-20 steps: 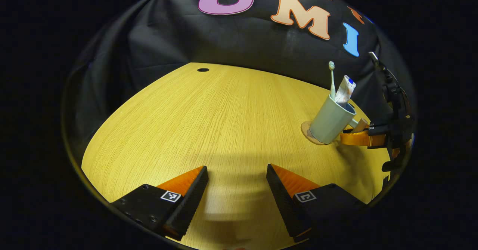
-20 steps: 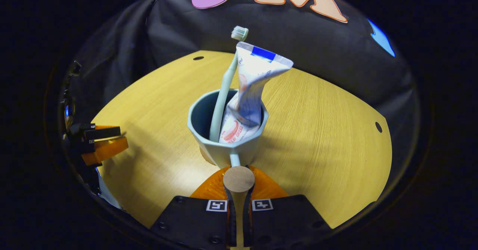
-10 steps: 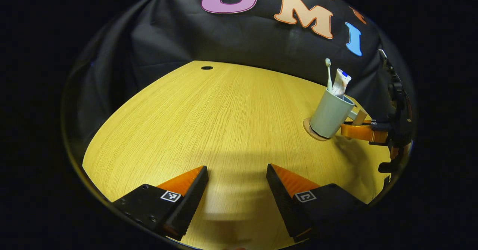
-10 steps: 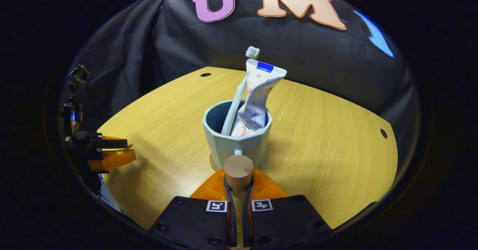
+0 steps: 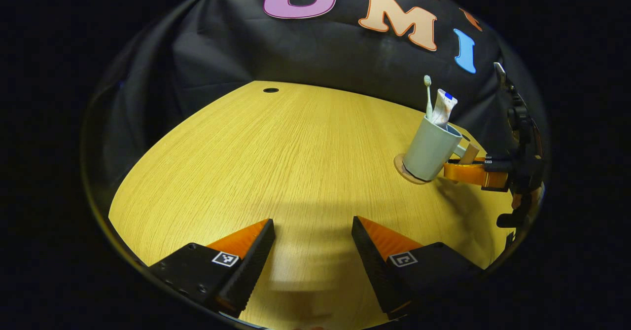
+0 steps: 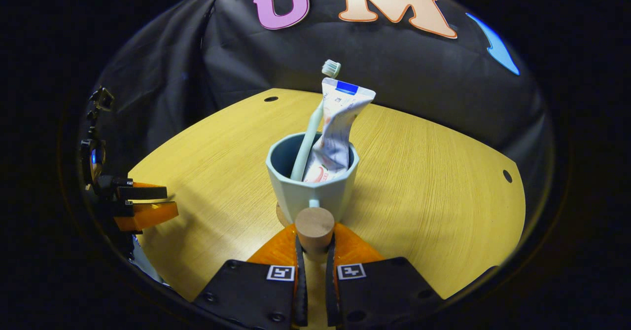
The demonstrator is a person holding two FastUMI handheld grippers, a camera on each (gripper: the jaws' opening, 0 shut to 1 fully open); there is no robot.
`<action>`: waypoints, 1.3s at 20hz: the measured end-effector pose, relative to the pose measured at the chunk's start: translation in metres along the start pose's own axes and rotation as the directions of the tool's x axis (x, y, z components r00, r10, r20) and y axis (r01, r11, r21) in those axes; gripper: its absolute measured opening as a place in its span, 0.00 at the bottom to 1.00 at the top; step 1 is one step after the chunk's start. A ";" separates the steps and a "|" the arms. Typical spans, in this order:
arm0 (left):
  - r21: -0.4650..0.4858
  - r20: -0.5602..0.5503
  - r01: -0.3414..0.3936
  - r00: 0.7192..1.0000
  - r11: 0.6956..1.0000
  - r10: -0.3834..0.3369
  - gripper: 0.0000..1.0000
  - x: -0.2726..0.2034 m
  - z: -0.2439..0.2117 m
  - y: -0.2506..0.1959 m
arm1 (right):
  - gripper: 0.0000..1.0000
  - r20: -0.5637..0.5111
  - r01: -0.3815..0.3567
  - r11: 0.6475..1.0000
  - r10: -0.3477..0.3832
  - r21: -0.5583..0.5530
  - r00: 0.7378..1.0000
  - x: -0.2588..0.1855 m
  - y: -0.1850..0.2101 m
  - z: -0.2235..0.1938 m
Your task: Put the toothbrush and toothpaste on the desktop into the cup, then pick up the cup and place it on the coaster on the desktop.
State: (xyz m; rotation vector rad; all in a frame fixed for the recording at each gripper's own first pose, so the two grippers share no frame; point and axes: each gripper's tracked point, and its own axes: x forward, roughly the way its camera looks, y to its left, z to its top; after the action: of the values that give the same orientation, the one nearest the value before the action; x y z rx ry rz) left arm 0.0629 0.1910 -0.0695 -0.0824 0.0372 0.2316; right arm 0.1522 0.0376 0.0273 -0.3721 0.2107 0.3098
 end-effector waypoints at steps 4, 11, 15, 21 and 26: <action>0.000 0.004 0.010 1.000 1.000 -0.010 0.94 -0.001 0.002 -0.002 | 0.50 0.028 0.007 1.000 -0.007 -0.016 1.000 -0.011 -0.004 0.006; 0.045 0.024 0.052 0.998 0.998 -0.053 0.94 -0.006 0.012 -0.011 | 1.00 0.075 0.062 0.996 -0.067 0.063 0.995 -0.045 -0.023 0.003; 0.077 0.038 0.097 0.994 0.992 -0.100 0.94 -0.015 0.026 -0.032 | 1.00 0.117 0.109 0.981 -0.129 0.162 0.985 -0.082 -0.040 -0.007; 0.122 0.074 0.142 0.986 0.982 -0.152 0.94 -0.035 0.046 -0.099 | 1.00 0.176 0.136 0.937 -0.201 0.323 0.964 -0.145 -0.068 -0.024; 0.082 0.028 0.163 0.986 0.983 -0.166 0.94 -0.038 0.031 -0.137 | 0.99 0.213 0.147 0.916 -0.239 0.373 0.947 -0.191 -0.086 -0.036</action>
State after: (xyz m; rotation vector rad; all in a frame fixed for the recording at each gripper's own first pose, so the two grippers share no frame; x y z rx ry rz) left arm 0.0581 0.0521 -0.0260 -0.0019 0.0053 0.0663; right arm -0.0021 -0.1020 0.0712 0.0077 -0.0270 0.1154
